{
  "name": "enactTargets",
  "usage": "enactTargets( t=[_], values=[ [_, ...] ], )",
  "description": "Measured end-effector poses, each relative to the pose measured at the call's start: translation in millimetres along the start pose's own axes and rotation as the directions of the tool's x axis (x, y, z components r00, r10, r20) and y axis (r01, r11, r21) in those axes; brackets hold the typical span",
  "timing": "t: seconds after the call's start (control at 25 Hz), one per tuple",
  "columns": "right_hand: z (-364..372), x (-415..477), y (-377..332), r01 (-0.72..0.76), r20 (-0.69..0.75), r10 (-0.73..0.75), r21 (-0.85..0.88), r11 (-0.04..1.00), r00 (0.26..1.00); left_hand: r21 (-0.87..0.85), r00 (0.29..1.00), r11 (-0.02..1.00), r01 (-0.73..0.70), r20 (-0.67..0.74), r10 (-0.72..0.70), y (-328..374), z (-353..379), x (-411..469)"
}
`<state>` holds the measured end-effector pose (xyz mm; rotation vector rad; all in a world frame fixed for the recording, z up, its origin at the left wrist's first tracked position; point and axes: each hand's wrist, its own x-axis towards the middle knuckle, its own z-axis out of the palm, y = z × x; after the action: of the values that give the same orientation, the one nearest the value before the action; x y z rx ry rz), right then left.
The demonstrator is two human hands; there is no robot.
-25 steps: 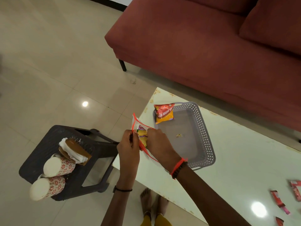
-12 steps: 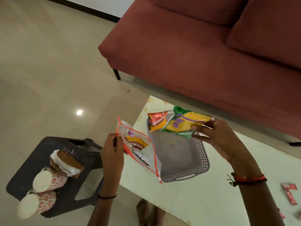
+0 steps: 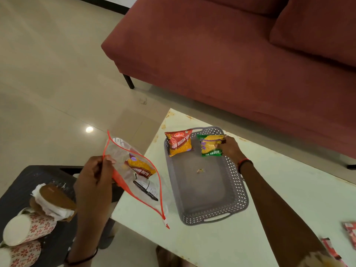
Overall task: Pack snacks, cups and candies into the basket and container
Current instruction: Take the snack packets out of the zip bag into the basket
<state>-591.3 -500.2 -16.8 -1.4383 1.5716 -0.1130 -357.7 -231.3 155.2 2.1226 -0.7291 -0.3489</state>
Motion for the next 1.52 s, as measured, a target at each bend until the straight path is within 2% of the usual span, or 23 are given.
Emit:
enactTargets(
  t=[0.24,0.36,0.64,0.84,0.96,1.08,1.2,1.28,1.36,1.44,1.48,1.52],
  values=[
    [7,57,-5,0.077,0.048,-0.073,-0.075,0.994,0.996,0.007,0.999,1.000,-0.030,0.013,0.030,-12,1,6],
    [9,67,-7,0.092,0.071,-0.090,-0.027,0.995,0.993,0.021,0.999,1.000,-0.021,0.036,0.020,-16,2,9],
    [20,73,-4,0.019,0.115,-0.034,0.126,0.992,0.993,0.034,1.000,0.999,-0.003,0.025,0.002,-9,10,13],
    [32,65,3,0.073,-0.051,-0.075,-0.032,0.997,0.996,0.040,1.000,0.999,-0.011,0.016,0.011,-6,15,11],
    [34,57,4,0.075,-0.087,-0.082,-0.084,0.994,0.993,0.037,1.000,0.999,-0.009,0.020,0.008,-3,15,8],
    [28,41,-1,0.017,-0.169,-0.022,-0.030,0.999,0.985,0.016,1.000,1.000,-0.005,0.014,0.005,3,14,3],
    [16,-9,-38,0.013,-0.255,0.026,0.152,0.988,0.967,0.038,1.000,0.999,0.006,0.013,-0.006,9,12,-4],
    [3,-66,-75,0.137,-0.299,-0.056,0.257,0.957,0.953,0.007,0.999,0.999,0.036,0.018,-0.037,12,14,-10],
    [-12,-149,-106,0.364,-0.353,-0.251,0.305,0.880,0.901,-0.051,0.998,0.997,0.061,0.032,-0.059,17,15,-22],
    [-18,-237,-130,0.550,-0.367,-0.453,0.223,0.805,0.812,-0.051,0.997,0.997,0.064,0.043,-0.062,25,15,-35],
    [-15,-270,-134,0.601,-0.337,-0.526,0.173,0.781,0.781,-0.029,0.997,0.998,0.060,0.043,-0.058,29,15,-40],
    [-7,-293,-135,0.613,-0.258,-0.567,0.155,0.775,0.782,-0.001,0.998,0.999,0.050,0.036,-0.050,32,15,-46]
  ],
)
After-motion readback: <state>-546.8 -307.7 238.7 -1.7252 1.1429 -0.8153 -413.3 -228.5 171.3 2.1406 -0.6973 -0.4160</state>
